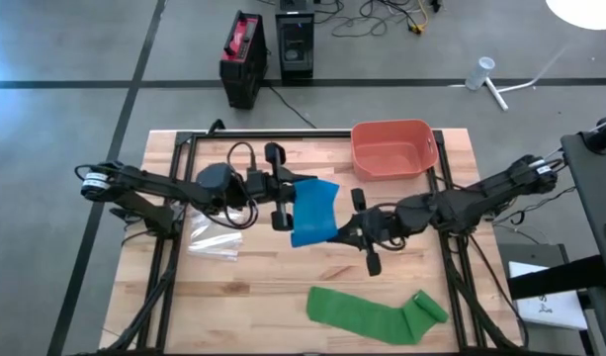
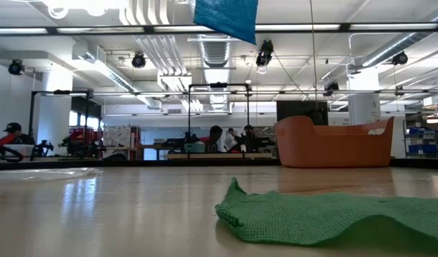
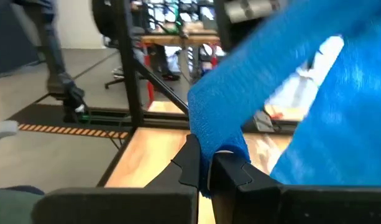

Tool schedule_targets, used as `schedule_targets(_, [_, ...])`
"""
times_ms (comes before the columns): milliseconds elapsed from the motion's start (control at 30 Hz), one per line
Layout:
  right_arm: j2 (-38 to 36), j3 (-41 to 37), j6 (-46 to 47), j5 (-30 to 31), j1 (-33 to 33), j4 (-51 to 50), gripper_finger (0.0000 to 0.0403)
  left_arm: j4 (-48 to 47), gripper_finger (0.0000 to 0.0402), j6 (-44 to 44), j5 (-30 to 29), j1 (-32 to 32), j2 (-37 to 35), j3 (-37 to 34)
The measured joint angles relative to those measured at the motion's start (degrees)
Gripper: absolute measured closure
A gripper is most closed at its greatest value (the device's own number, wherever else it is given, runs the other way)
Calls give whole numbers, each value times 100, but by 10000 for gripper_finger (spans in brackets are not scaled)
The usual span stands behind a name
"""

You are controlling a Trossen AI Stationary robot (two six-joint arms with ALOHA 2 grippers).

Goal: Roll bandage
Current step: Roll the blue bandage

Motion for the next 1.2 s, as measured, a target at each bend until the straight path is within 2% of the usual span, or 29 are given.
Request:
schedule_targets(400, [-834,0,-652,5,93,15,394,-175,401,-42,-4,0,-212,-201])
schedule_targets(800, [-870,0,-1365,33,93,657,394,-481,401,-385,2,-33,-72,-218])
schedule_targets(1000, [-877,0,-1832,714,93,823,394,-496,401,-530,330,-109,-72,-218])
schedule_targets(1200, [-813,0,-2173,899,82,1140,394,-531,392,-791,446,-163,-70,-219])
